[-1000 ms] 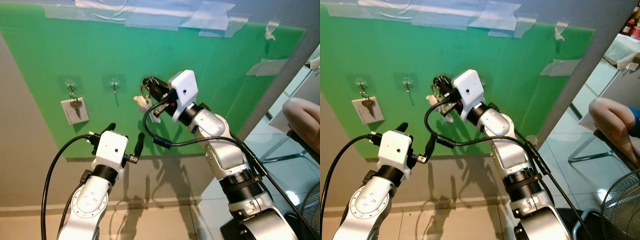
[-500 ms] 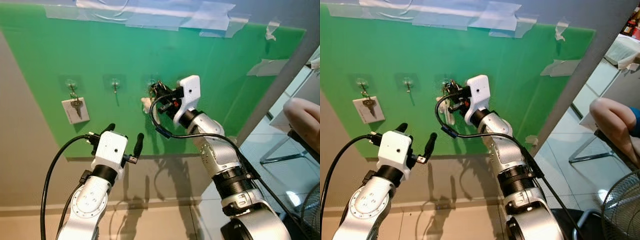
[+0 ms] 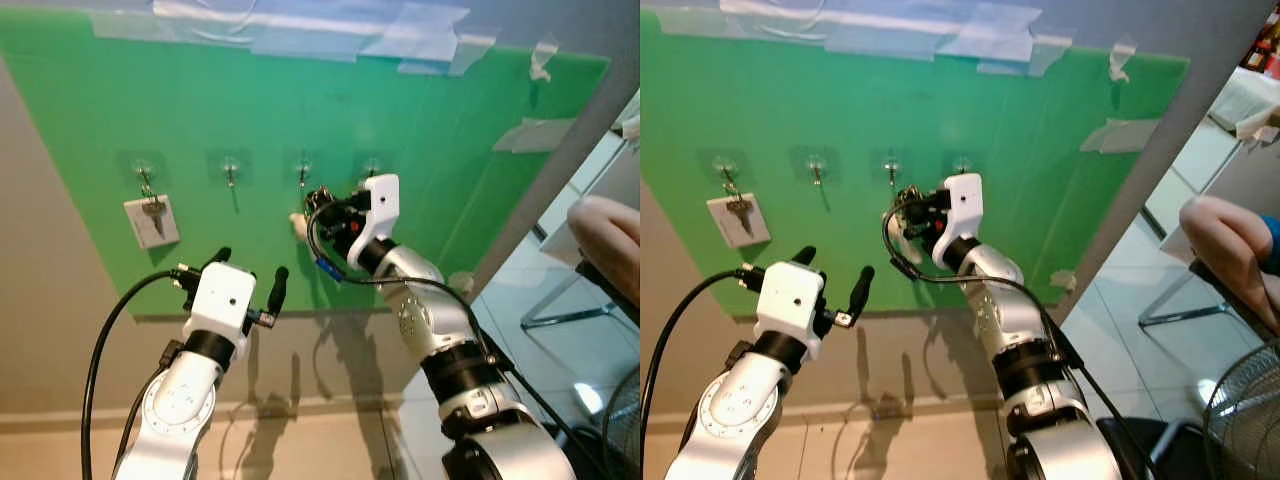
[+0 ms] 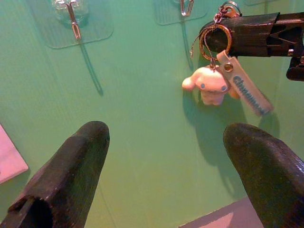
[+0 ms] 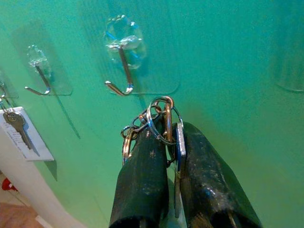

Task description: Hang keys on a hook

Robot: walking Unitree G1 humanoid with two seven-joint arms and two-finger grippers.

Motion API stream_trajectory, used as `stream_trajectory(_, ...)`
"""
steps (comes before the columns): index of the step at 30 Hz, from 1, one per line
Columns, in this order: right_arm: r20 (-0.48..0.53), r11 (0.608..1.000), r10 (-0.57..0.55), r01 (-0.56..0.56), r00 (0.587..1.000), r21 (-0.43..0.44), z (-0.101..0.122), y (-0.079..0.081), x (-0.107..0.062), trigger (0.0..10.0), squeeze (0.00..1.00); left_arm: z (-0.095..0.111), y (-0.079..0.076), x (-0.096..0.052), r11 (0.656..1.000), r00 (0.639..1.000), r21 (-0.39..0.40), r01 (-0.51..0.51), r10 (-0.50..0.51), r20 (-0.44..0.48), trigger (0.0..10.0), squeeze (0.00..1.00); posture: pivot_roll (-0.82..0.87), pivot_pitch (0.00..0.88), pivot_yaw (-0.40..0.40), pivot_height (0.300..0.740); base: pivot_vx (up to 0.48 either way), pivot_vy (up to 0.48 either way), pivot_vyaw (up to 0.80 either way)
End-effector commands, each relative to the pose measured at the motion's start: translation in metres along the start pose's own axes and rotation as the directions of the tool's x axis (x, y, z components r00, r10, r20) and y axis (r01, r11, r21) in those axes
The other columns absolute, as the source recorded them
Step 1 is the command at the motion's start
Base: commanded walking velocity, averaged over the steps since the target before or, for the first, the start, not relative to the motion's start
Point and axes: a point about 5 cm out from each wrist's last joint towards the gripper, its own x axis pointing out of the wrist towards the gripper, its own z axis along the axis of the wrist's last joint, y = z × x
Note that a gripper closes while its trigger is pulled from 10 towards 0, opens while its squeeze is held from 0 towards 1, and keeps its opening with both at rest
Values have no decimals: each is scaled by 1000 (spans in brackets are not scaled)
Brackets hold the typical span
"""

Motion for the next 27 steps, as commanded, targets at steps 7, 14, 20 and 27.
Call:
stream_trajectory(7, 53, 924, 99, -72, 994, -376, 23, 13, -9, 0, 0, 2, -2, 0, 1000, 1000, 0, 18, -18, 11, 10000, 0, 36, 0, -97, 740, 0, 0, 0)
stream_trajectory(14, 31, 829, 201, -154, 979, -538, 23, 25, -29, 0, 0, 1, -2, 1, 1000, 1000, -2, 18, -18, 11, 10000, 0, 26, 0, -90, 740, 0, 0, 0)
stream_trajectory(20, 41, 790, 260, -188, 965, -584, 28, 37, -29, 0, 0, 1, -2, 3, 1000, 1000, -3, 24, -24, 12, 10000, 0, 20, 0, -84, 740, 0, 0, 0)
stream_trajectory(27, 51, 729, 329, -219, 943, -648, 37, 49, -19, 0, 0, 1, -1, 4, 1000, 1000, 2, 27, -27, 14, 10000, 0, 27, 0, -81, 740, 0, 0, 0)
